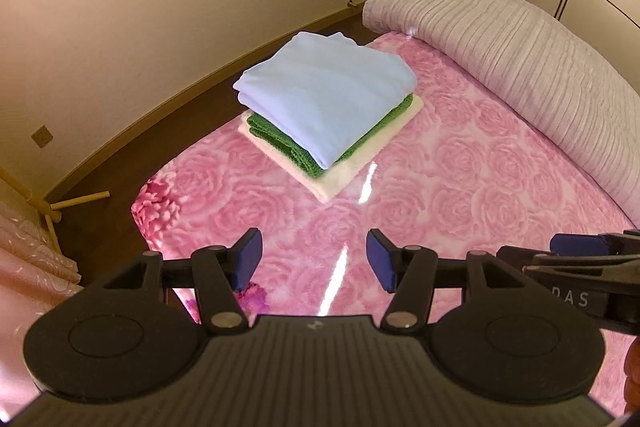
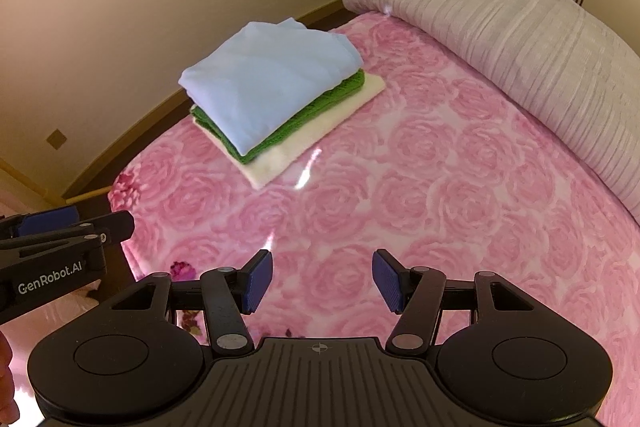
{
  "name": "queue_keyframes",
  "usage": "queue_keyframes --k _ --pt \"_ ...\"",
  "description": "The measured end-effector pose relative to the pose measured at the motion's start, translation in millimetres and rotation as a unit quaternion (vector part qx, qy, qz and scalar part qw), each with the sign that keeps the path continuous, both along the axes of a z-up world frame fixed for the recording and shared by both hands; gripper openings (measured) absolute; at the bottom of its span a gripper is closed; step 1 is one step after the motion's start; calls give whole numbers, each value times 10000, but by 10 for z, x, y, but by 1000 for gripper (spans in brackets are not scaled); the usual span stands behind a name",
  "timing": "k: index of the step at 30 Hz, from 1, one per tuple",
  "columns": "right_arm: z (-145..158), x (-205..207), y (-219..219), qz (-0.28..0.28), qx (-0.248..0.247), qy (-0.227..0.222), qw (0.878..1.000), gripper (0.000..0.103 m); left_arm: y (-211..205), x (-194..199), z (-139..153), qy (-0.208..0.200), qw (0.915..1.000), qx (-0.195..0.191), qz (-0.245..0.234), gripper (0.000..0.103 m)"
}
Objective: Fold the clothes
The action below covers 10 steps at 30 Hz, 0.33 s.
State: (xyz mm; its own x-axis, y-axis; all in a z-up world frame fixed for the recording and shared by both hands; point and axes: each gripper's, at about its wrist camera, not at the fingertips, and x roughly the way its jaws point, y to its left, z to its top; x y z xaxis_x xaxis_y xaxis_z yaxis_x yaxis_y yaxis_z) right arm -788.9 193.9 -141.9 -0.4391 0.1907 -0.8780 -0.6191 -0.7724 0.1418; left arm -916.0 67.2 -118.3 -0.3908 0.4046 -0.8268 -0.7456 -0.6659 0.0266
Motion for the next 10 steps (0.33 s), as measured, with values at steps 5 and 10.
queue_keyframes --k 5,10 --pt "-4 -12 -10 54 15 -18 10000 59 5 -10 -3 8 10000 35 49 54" --pt "9 4 -4 -56 6 12 10000 59 67 -9 10 124 9998 71 -142 54"
